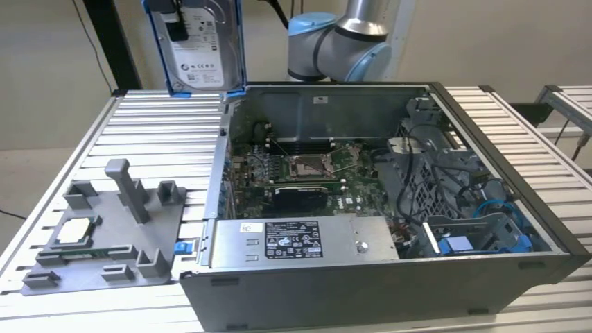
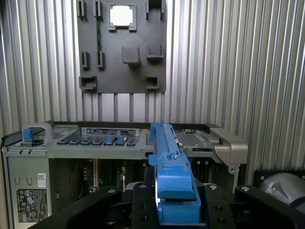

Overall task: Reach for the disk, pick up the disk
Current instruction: 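Pick up the disk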

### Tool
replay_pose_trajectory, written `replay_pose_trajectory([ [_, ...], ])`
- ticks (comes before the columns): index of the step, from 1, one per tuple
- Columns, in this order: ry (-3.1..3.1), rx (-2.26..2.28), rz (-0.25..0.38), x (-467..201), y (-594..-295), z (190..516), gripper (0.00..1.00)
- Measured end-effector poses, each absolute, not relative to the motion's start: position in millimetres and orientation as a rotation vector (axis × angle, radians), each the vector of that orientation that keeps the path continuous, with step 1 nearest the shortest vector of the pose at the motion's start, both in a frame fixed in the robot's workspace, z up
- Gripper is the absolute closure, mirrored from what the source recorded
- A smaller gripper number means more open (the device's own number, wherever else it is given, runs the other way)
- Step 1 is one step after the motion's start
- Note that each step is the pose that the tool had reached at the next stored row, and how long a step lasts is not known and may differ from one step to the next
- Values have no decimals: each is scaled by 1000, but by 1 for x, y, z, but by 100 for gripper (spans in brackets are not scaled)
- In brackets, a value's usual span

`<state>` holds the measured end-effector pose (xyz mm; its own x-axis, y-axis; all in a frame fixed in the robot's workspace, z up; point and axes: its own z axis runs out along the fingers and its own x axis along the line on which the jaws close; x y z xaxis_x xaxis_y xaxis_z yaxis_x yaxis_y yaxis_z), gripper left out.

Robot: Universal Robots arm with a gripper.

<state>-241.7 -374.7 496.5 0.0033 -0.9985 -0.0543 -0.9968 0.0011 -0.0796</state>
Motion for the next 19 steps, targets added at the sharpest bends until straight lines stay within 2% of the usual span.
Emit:
replay_pose_trajectory([
  [19,2153,-2156,-26,-191,-375,497,100],
])
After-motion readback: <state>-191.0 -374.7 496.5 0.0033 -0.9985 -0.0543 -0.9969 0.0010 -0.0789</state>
